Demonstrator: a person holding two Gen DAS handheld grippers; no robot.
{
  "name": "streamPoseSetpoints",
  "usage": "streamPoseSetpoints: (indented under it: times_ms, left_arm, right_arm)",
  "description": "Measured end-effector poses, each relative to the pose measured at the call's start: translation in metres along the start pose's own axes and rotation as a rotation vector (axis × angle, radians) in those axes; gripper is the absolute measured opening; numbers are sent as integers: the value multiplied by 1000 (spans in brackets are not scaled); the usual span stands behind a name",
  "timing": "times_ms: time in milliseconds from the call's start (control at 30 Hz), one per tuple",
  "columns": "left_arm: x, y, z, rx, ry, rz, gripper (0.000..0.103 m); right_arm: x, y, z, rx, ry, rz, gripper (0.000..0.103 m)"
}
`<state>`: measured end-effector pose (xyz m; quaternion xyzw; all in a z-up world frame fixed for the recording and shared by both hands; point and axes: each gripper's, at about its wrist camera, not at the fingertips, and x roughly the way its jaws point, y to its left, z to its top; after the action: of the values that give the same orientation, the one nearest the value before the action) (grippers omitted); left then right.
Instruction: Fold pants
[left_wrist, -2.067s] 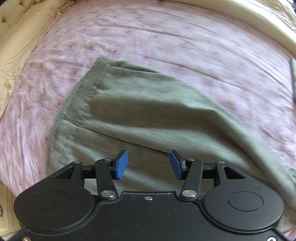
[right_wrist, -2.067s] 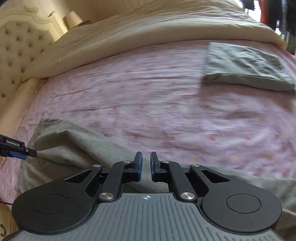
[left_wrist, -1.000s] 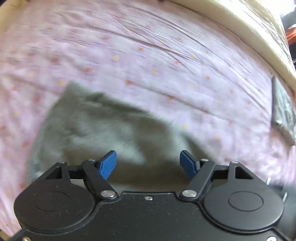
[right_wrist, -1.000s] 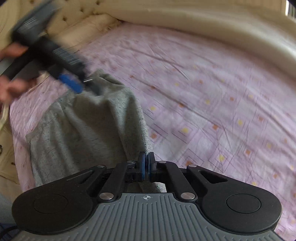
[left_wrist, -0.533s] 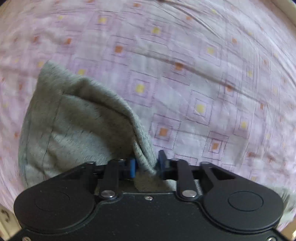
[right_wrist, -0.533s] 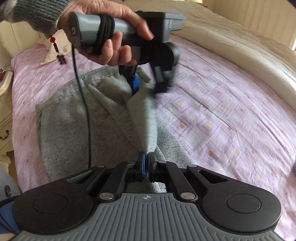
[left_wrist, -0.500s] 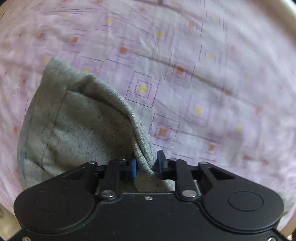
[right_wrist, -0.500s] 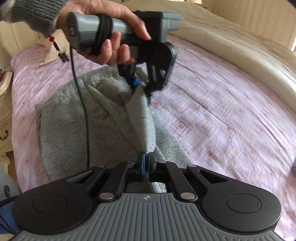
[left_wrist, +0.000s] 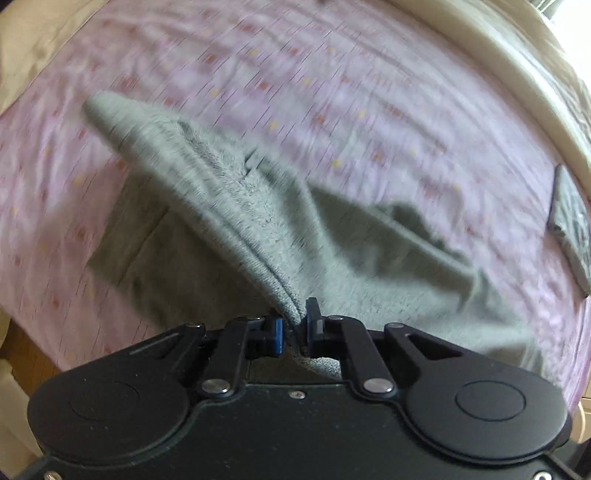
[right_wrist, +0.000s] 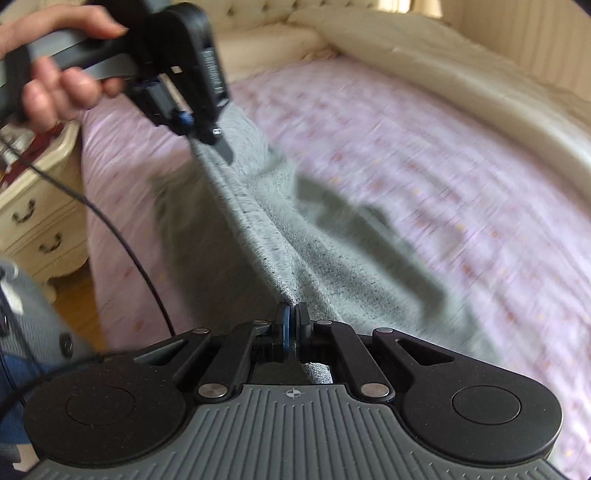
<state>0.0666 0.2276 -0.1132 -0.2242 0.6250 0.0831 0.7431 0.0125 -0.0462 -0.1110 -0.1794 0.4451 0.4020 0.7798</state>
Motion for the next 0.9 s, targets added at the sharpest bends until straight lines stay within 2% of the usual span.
streamPoseSetpoints:
  times_ms: [167,400,633,800,900]
  left_arm:
    - [35,22,-32,-49,11,16,15]
    - [60,20,-32,-12,12,40,15]
    - [80,25,-29,35,37,54,23]
    - [88,20,-21,91,58,60,25]
    - [93,18,-13,97,79,60,26]
  right_arm:
    - [19,17,-21,-9,93,35,3]
    - [41,25,-29,22,147,19,3]
    - [60,36,-33,56,199,-16,5]
    - [56,36,-30,149,203,-54,7]
    - [29,26,-36,318,146,-79,8]
